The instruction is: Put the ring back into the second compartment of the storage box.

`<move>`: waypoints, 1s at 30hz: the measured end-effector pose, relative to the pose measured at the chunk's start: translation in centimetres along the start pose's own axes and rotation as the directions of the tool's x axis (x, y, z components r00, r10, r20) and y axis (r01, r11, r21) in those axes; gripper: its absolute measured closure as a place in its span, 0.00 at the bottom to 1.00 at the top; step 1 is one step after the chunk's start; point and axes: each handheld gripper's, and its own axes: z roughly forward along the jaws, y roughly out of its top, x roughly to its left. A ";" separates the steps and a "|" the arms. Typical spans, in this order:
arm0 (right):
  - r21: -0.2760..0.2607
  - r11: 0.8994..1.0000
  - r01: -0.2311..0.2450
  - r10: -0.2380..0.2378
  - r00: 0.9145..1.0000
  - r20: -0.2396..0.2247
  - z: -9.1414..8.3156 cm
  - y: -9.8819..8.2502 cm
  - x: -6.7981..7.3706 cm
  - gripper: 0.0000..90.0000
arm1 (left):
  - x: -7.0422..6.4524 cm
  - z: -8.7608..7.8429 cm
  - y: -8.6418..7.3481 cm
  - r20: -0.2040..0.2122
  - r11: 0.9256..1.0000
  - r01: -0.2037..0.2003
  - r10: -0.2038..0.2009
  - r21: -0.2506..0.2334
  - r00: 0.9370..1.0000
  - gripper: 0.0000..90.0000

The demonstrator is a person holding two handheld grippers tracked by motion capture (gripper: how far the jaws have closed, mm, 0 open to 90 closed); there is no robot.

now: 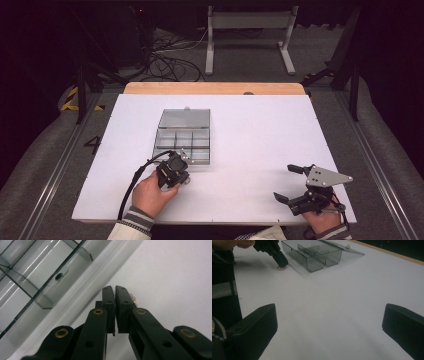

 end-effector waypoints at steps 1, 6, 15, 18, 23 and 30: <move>0.001 1.000 0.000 0.000 1.000 0.001 0.0 0.0 0.0 0.01 | 0.0 0.0 0.0 -0.010 1.000 -0.005 0.005 -0.004 1.000 0.97; 0.002 1.000 0.000 0.000 1.000 0.001 0.0 0.0 0.0 0.01 | 0.0 -0.8 0.0 -0.007 0.999 -0.001 0.001 -0.043 1.000 0.97; 0.000 1.000 0.001 -0.001 1.000 -0.001 0.0 0.0 0.0 0.01 | -0.4 -2.0 -0.1 -0.012 0.994 -0.007 0.006 -0.112 1.000 0.97; 0.002 1.000 0.000 0.000 1.000 -0.001 0.0 0.0 0.0 0.01 | -0.5 -2.5 -0.1 -0.025 0.991 -0.015 0.012 -0.136 1.000 0.97; 0.001 1.000 0.000 0.000 1.000 0.001 0.0 0.0 0.0 0.01 | -0.6 -3.0 -0.2 -0.029 0.985 -0.017 0.012 -0.172 1.000 0.97; 0.001 1.000 0.000 0.000 1.000 0.001 0.0 0.0 0.0 0.01 | -0.7 -3.9 -0.3 -0.048 0.975 -0.019 0.008 -0.223 0.999 0.97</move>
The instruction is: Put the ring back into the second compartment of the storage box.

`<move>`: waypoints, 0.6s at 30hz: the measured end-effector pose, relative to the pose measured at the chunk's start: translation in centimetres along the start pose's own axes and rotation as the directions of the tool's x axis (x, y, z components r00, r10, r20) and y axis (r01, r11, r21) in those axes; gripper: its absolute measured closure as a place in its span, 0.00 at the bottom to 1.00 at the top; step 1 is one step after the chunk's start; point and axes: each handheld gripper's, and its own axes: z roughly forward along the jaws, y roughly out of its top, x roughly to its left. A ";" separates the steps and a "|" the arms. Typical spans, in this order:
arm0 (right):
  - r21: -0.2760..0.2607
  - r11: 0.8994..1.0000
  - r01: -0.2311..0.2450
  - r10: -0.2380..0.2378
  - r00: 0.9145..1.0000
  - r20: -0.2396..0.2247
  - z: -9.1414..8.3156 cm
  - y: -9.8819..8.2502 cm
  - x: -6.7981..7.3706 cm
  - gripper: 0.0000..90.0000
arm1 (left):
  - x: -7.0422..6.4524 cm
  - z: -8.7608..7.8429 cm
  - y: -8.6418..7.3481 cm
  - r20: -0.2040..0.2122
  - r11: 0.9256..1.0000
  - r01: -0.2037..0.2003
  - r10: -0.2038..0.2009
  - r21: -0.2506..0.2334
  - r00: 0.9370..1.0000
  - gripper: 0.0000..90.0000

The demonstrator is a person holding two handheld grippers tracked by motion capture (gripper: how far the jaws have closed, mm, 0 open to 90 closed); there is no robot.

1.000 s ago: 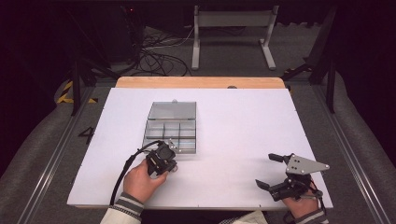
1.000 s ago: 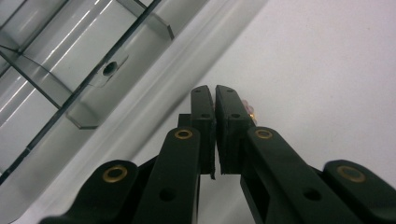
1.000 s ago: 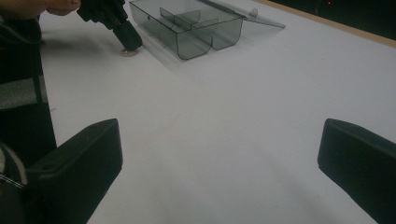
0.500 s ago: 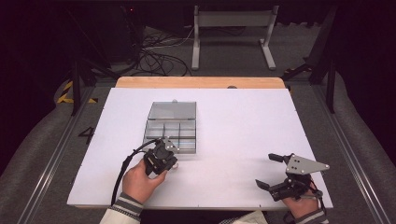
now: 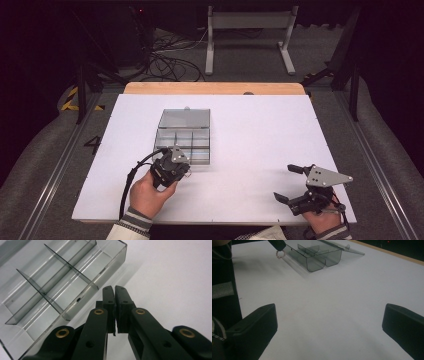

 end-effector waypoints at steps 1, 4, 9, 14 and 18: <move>-0.002 1.000 -0.001 0.001 1.000 -0.001 0.0 0.0 0.0 0.01 | 0.0 -0.1 0.0 -0.002 1.000 0.001 -0.001 -0.008 1.000 0.97; -0.001 1.000 0.000 0.000 1.000 0.000 0.0 0.0 0.0 0.01 | 0.1 -0.6 -0.1 -0.015 0.999 0.003 -0.004 -0.040 1.000 0.97; -0.002 1.000 0.000 0.000 1.000 0.003 -0.1 0.0 0.0 0.01 | 0.4 -1.4 -0.2 -0.025 0.995 0.020 -0.022 -0.095 0.999 0.97; -0.002 1.000 0.000 0.000 1.000 0.004 -0.1 0.0 0.0 0.01 | 0.4 -2.0 -0.3 -0.046 0.991 0.021 -0.027 -0.131 0.999 0.97; -0.002 1.000 0.000 0.000 1.000 0.003 -0.1 0.0 0.0 0.01 | 0.4 -2.3 -0.4 -0.056 0.988 0.020 -0.029 -0.154 0.998 0.97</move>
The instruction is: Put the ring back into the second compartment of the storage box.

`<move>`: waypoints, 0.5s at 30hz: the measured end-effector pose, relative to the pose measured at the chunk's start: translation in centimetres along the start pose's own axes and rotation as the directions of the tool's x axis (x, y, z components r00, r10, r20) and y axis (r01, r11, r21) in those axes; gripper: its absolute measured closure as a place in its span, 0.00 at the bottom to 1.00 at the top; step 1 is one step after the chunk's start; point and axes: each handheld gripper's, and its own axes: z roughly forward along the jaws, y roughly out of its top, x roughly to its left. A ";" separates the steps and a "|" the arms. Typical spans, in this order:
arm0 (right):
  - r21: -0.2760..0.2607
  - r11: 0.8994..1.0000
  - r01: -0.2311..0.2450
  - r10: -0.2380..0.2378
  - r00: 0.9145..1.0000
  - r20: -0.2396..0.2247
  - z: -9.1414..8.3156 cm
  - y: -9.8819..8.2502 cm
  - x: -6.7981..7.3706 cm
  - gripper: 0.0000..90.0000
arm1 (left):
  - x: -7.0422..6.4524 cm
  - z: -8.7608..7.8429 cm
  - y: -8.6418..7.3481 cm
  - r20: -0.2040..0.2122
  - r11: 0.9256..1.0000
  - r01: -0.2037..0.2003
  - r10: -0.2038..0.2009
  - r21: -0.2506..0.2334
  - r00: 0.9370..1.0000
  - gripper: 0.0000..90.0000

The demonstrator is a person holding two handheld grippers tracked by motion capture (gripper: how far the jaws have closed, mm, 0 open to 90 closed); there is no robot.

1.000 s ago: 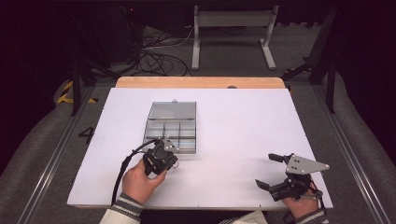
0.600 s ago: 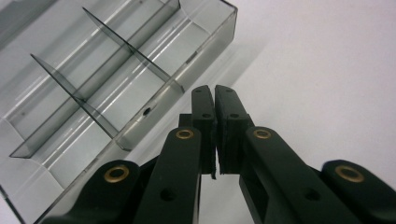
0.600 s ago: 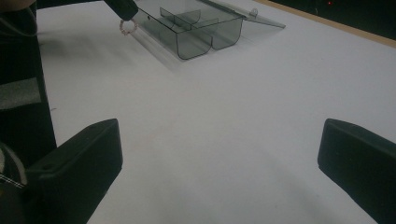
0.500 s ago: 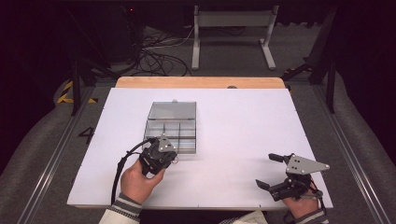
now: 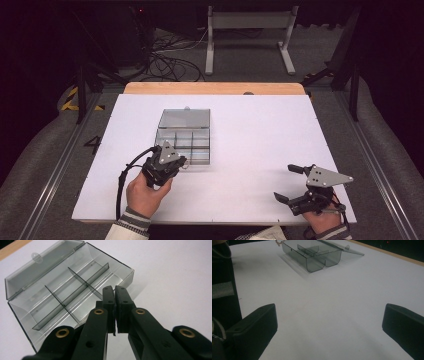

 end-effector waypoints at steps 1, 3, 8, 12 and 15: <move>0.000 1.000 0.000 0.000 1.000 0.000 0.0 0.0 0.0 0.01 | 0.0 0.0 0.0 -0.002 1.000 0.001 -0.001 -0.005 1.000 0.97; 0.000 1.000 0.000 0.000 1.000 0.000 0.0 0.0 0.0 0.01 | 0.1 -0.1 0.0 -0.010 1.000 0.004 -0.005 -0.014 1.000 0.97; -0.001 1.000 -0.001 0.001 1.000 -0.001 0.0 0.0 0.0 0.01 | 0.3 -0.4 0.0 -0.014 0.999 0.009 -0.010 -0.031 1.000 0.97; 0.000 1.000 0.000 0.000 1.000 -0.001 0.0 0.0 0.0 0.01 | 0.3 -0.6 0.0 -0.025 0.999 0.006 -0.007 -0.042 1.000 0.97; 0.000 1.000 0.000 0.000 1.000 0.000 0.1 0.0 0.0 0.01 | 0.4 -0.7 0.2 -0.032 0.999 -0.001 -0.001 -0.048 0.999 0.97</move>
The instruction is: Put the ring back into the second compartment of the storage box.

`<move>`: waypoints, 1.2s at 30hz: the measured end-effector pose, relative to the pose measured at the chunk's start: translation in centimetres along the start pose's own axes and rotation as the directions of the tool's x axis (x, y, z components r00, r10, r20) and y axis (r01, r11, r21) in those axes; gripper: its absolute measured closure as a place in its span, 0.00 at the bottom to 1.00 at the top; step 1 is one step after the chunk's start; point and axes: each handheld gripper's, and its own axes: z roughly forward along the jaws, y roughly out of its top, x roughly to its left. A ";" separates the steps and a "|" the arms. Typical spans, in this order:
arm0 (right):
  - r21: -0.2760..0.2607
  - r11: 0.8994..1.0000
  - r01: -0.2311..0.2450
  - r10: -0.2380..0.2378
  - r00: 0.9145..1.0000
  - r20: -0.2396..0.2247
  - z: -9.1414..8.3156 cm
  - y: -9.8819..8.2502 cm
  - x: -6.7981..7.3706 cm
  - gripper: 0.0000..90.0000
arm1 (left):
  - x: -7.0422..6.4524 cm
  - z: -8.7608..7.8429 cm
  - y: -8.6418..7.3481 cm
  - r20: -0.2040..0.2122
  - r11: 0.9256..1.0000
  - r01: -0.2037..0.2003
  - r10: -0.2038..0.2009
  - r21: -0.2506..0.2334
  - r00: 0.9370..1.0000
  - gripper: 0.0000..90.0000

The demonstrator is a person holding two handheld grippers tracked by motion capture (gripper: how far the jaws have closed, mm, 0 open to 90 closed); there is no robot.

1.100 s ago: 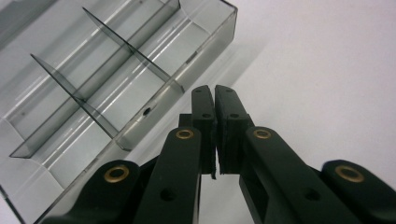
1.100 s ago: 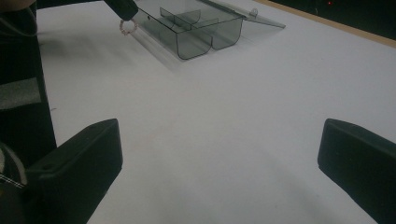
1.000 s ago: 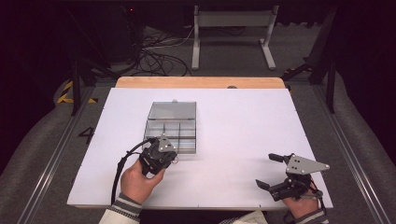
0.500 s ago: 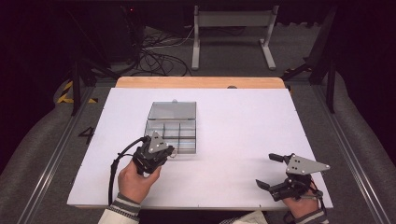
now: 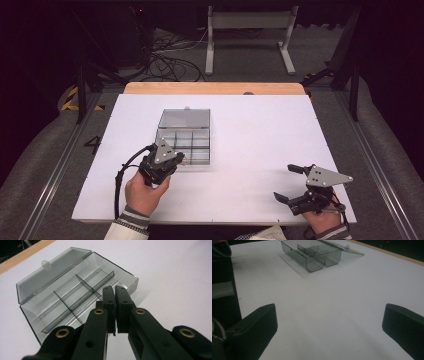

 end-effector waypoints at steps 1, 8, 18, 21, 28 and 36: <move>0.000 1.000 -0.001 0.001 1.000 0.000 0.0 0.0 0.0 0.01 | 0.0 0.0 0.1 -0.002 1.000 0.000 0.000 -0.001 1.000 0.97; -0.001 1.000 -0.003 0.003 1.000 -0.001 0.0 0.0 0.0 0.01 | 0.5 -0.2 0.7 -0.012 1.000 -0.002 0.002 -0.005 1.000 0.97; -0.002 1.000 -0.002 0.002 1.000 -0.001 0.0 0.0 0.0 0.01 | 1.6 0.2 1.5 -0.018 1.000 0.013 -0.013 -0.003 1.000 0.97; -0.003 1.000 -0.003 0.003 1.000 -0.003 0.0 0.0 0.0 0.01 | 1.9 0.4 1.8 -0.023 1.000 0.015 -0.015 0.001 1.000 0.97; 0.001 1.000 -0.003 0.003 1.000 -0.003 0.0 0.0 0.0 0.01 | 2.6 1.1 2.3 -0.045 1.000 0.022 -0.022 0.018 0.999 0.97; 0.001 1.000 -0.003 0.003 1.000 -0.004 0.0 0.0 0.0 0.01 | 3.6 1.8 2.9 -0.045 0.999 0.046 -0.045 0.021 0.998 0.97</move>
